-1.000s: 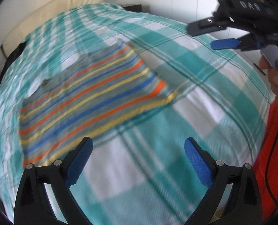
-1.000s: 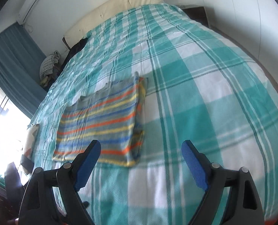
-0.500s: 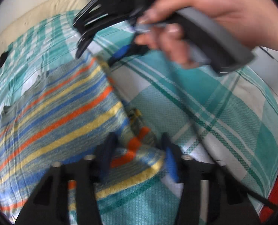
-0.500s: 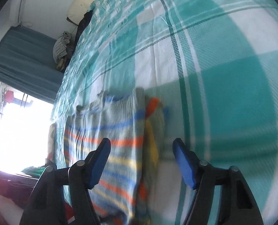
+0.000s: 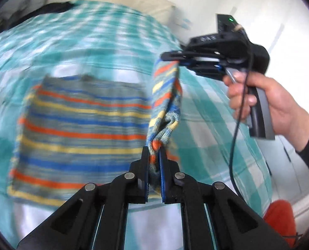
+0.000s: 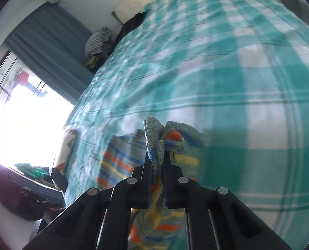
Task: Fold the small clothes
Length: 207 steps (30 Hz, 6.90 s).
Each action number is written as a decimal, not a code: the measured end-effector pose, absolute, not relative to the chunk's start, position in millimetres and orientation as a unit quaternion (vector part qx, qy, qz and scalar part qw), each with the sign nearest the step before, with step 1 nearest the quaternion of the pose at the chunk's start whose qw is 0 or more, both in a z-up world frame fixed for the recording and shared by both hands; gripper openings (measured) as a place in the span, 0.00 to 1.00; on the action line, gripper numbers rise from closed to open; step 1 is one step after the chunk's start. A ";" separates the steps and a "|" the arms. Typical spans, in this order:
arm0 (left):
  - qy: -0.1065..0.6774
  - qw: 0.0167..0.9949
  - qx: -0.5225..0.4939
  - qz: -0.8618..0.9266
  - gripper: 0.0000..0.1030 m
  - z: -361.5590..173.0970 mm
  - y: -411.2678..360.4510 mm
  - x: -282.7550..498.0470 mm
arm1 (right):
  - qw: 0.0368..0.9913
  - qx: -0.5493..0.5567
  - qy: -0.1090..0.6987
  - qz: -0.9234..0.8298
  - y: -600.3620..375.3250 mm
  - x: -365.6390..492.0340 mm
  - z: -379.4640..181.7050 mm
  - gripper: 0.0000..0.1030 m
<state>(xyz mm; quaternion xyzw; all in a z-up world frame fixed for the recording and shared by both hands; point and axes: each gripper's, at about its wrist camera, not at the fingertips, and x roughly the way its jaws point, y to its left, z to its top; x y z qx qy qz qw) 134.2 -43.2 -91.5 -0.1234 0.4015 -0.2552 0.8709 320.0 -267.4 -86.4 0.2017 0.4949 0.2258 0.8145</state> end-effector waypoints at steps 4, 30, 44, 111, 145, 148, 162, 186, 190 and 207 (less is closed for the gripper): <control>0.422 0.869 -0.170 -0.195 0.06 -110.9 17.3 144.7 | 0.802 0.185 0.511 0.249 -182.4 337.6 -103.1 0.09; 0.435 0.883 -0.118 -0.129 0.48 -108.3 58.1 215.0 | 0.853 0.029 0.457 0.250 -131.4 245.9 -115.4 0.59; 0.450 0.880 -0.120 -0.096 0.68 -103.7 96.4 190.1 | 0.861 -0.019 0.451 0.236 -118.8 141.3 -149.9 0.56; 0.418 0.907 -0.053 -0.011 0.87 -138.4 104.8 82.3 | 0.880 -0.087 0.455 -0.104 -210.3 9.9 -163.3 0.86; 0.432 0.901 -0.036 -0.014 0.87 -145.8 102.1 89.9 | 0.875 -0.122 0.451 -0.130 -208.7 12.3 -158.8 0.86; 0.433 0.901 -0.036 -0.014 0.87 -146.0 102.2 90.1 | 0.872 -0.113 0.457 -0.133 -213.4 12.8 -160.3 0.87; 0.439 0.898 -0.037 -0.016 0.87 -149.3 101.5 91.0 | 0.869 -0.108 0.464 -0.133 -217.6 15.4 -164.2 0.87; 0.529 0.826 -0.062 -0.186 0.29 -169.3 64.4 283.9 | 0.780 0.274 0.518 0.219 -167.1 277.2 -222.4 0.39; 0.511 0.838 -0.068 -0.176 0.16 -149.6 58.4 277.5 | 0.835 0.089 0.508 0.190 -120.0 271.1 -197.2 0.23; 0.441 0.885 0.027 -0.146 0.80 -75.8 -30.8 210.7 | 0.889 0.044 0.453 0.045 -237.8 221.1 -101.1 0.92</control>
